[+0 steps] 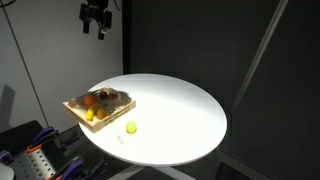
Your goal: Pick up the yellow toy from the table and put it on the tray
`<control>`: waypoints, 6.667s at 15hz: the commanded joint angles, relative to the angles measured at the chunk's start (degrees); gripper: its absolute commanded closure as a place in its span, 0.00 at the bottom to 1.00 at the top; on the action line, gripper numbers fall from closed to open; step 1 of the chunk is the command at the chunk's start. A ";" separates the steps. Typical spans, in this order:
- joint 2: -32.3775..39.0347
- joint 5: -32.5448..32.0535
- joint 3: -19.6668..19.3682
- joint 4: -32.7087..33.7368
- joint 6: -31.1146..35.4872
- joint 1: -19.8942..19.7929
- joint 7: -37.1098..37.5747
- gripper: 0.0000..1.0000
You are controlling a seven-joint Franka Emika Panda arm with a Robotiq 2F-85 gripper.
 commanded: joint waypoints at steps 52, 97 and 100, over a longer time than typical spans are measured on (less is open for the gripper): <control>20.93 -3.59 -5.11 2.83 27.43 -7.42 0.86 0.00; 22.05 -5.97 -5.34 -4.23 33.40 -7.75 -1.80 0.00; 21.76 -6.61 -5.59 -7.43 36.57 -7.81 -2.90 0.00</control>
